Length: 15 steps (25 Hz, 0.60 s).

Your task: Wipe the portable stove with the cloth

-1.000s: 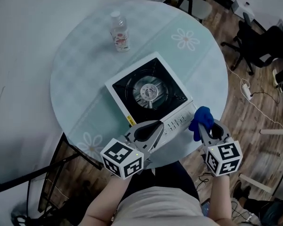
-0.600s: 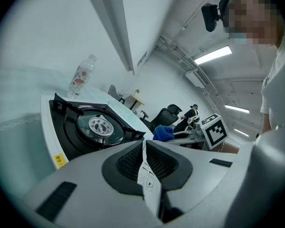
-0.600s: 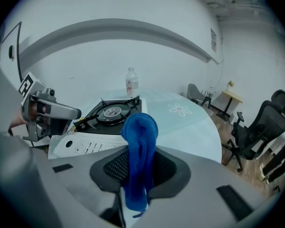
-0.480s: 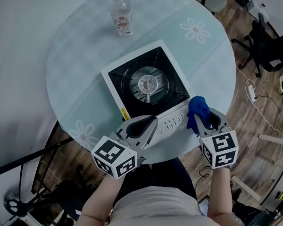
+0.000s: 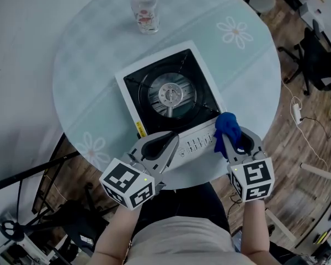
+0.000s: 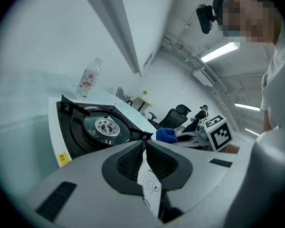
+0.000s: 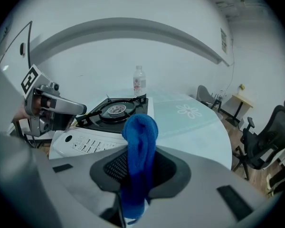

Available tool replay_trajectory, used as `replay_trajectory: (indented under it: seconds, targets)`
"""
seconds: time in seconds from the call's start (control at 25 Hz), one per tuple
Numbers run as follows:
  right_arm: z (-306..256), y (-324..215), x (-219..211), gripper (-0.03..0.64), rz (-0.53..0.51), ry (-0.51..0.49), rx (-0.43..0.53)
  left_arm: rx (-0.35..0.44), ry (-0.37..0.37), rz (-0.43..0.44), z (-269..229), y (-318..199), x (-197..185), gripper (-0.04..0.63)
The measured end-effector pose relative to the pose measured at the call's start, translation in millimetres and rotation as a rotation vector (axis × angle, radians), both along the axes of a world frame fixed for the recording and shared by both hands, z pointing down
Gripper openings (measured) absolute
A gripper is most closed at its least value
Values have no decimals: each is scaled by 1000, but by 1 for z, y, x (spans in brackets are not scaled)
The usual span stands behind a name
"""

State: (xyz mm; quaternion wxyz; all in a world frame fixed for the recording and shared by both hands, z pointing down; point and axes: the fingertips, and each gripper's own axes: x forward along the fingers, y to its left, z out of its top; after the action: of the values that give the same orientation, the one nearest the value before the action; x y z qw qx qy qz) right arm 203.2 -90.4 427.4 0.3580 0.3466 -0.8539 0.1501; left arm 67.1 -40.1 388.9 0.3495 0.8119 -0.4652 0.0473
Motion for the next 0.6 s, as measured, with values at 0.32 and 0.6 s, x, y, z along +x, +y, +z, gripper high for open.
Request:
replay_trajectory:
  seconds: [0.32,0.6]
  targets:
    - [0,0,-2,106,-41,-10,0,18,-29,-49,-3,4,-8,38]
    - [1,1,-4,106,-11,40,6,4,16,-21,-5,18,-20,38]
